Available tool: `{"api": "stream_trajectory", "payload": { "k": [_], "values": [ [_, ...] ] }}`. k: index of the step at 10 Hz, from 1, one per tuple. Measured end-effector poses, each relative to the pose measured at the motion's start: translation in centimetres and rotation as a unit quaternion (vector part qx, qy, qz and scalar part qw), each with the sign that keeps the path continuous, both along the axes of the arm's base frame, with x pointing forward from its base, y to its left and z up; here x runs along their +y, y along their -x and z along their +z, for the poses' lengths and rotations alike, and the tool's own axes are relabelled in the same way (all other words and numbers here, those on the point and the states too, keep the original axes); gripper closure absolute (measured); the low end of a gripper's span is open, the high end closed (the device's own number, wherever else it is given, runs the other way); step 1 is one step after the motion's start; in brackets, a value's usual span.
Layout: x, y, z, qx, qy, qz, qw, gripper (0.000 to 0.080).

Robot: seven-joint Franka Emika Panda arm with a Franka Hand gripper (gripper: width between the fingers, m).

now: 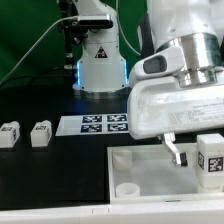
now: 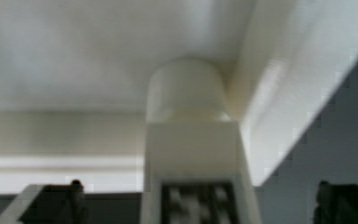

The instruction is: Assemble one leg

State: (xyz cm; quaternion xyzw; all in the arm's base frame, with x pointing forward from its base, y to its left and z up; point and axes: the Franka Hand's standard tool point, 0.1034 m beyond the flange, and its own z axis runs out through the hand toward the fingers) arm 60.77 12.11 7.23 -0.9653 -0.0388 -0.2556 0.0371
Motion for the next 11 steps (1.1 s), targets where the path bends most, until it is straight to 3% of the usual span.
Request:
{"api": "stream_trajectory", "payload": {
  "k": [1, 2, 3, 5, 8, 9, 11],
  "values": [
    [0.1, 0.4, 1.7, 0.035, -0.005, 0.004, 0.999, 0.0151],
    [-0.2, 0.1, 2.9, 0.031, -0.006, 0.003, 0.999, 0.0151],
    [0.0, 0.7, 2.3, 0.075, -0.009, 0.005, 0.997, 0.0151],
    [0.2, 0.1, 3.0, 0.191, -0.016, 0.013, 0.981, 0.0151],
    [-0.1, -0.4, 2.6, 0.317, -0.002, 0.029, 0.948, 0.0151],
    [-0.1, -1.7, 2.6, 0.292, -0.002, 0.026, 0.956, 0.0151],
    [0.0, -1.6, 1.8, 0.282, -0.002, 0.023, 0.959, 0.0151]
  ]
}}
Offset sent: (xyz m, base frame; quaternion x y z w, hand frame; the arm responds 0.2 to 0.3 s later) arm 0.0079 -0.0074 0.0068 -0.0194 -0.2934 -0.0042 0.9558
